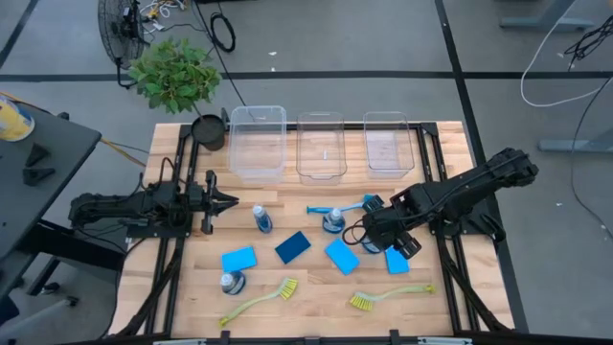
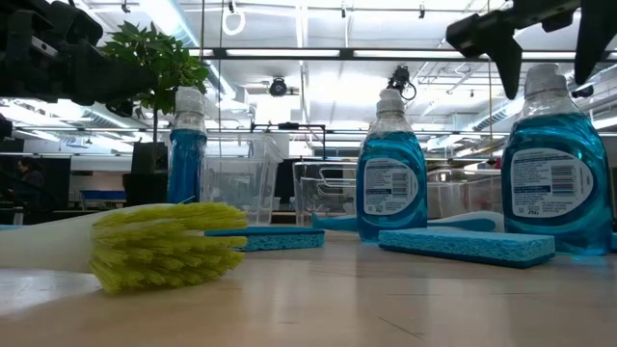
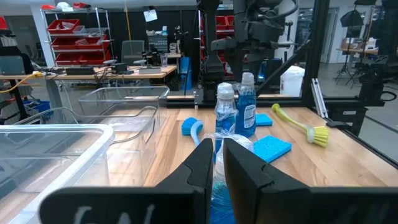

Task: Pick & Place Kitchen Sink Supplies
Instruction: Put the blue detergent into the right transparent bin

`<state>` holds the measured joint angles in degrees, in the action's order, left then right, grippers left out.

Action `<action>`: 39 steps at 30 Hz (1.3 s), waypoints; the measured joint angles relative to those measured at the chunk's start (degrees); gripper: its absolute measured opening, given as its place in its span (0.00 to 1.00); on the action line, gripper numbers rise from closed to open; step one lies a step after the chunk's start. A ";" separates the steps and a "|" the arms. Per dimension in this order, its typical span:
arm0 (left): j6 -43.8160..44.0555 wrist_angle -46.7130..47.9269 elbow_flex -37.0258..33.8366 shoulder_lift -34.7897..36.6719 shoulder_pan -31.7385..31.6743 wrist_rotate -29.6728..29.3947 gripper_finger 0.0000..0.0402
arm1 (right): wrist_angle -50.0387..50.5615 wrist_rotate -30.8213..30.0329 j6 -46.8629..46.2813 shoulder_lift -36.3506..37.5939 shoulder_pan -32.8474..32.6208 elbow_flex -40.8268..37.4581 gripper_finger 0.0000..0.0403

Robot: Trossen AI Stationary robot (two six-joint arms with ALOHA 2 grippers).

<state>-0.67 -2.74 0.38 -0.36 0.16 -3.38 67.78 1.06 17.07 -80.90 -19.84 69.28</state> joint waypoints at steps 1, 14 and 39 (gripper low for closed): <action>-0.02 0.02 0.01 0.00 0.01 -0.01 0.11 | -0.17 0.02 0.02 0.00 0.00 0.00 0.62; 0.00 0.00 0.02 0.00 0.02 0.00 0.11 | 0.03 1.40 -0.07 0.00 0.02 0.00 0.44; 0.00 0.01 0.01 0.00 0.01 0.00 0.11 | 0.22 1.38 -0.05 0.35 0.04 0.02 0.29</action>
<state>-0.67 -2.73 0.39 -0.36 0.18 -3.38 68.00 2.44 17.02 -80.55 -19.79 69.30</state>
